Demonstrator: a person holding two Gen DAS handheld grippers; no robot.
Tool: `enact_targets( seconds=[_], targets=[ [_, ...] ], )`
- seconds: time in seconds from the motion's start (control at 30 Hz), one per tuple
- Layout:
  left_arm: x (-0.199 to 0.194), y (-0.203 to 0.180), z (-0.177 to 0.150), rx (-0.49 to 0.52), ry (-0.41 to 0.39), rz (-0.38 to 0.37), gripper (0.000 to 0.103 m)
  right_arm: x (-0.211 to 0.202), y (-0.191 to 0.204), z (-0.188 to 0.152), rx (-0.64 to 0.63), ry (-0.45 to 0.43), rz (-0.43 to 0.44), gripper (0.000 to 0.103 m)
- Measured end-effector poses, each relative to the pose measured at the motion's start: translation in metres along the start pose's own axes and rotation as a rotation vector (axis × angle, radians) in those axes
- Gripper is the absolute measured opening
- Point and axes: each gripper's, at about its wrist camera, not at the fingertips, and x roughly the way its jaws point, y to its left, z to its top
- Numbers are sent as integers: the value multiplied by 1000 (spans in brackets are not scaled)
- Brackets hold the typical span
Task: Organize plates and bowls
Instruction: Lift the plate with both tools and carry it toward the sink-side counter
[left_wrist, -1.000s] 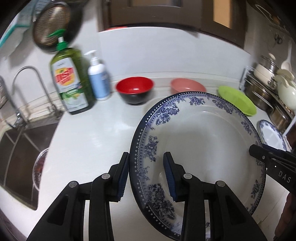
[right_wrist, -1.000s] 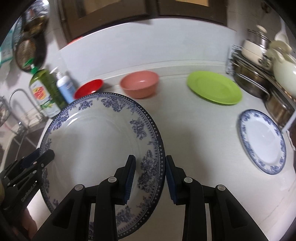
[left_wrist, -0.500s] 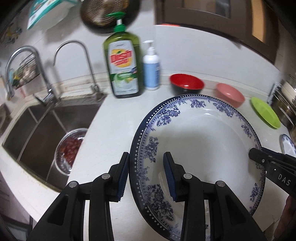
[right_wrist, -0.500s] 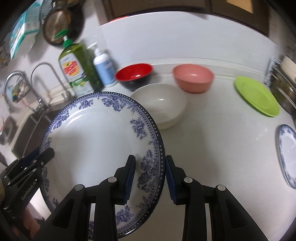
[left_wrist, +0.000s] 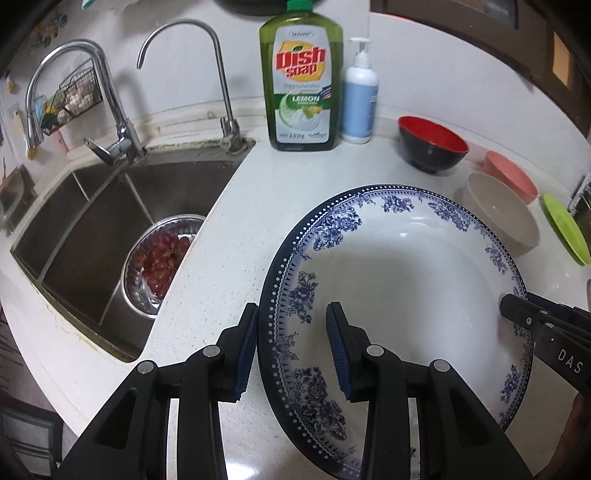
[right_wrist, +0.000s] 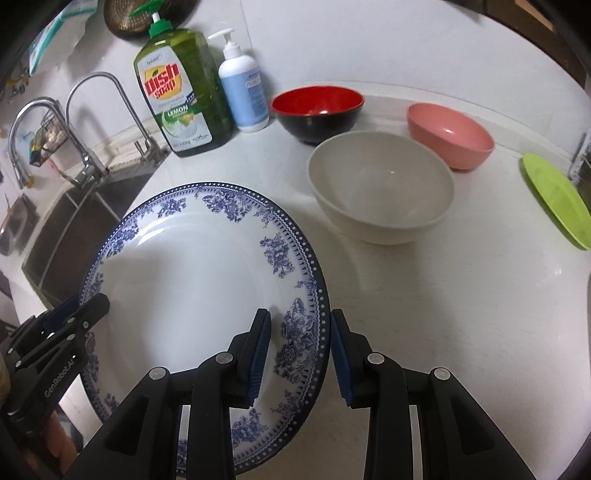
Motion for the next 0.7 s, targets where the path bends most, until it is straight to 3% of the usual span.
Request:
enact_targets(
  seconds=[0.7],
  targets=[
    [37, 5, -7, -18, 69, 13, 37, 37, 6, -1, -20, 72, -15, 34]
  ],
)
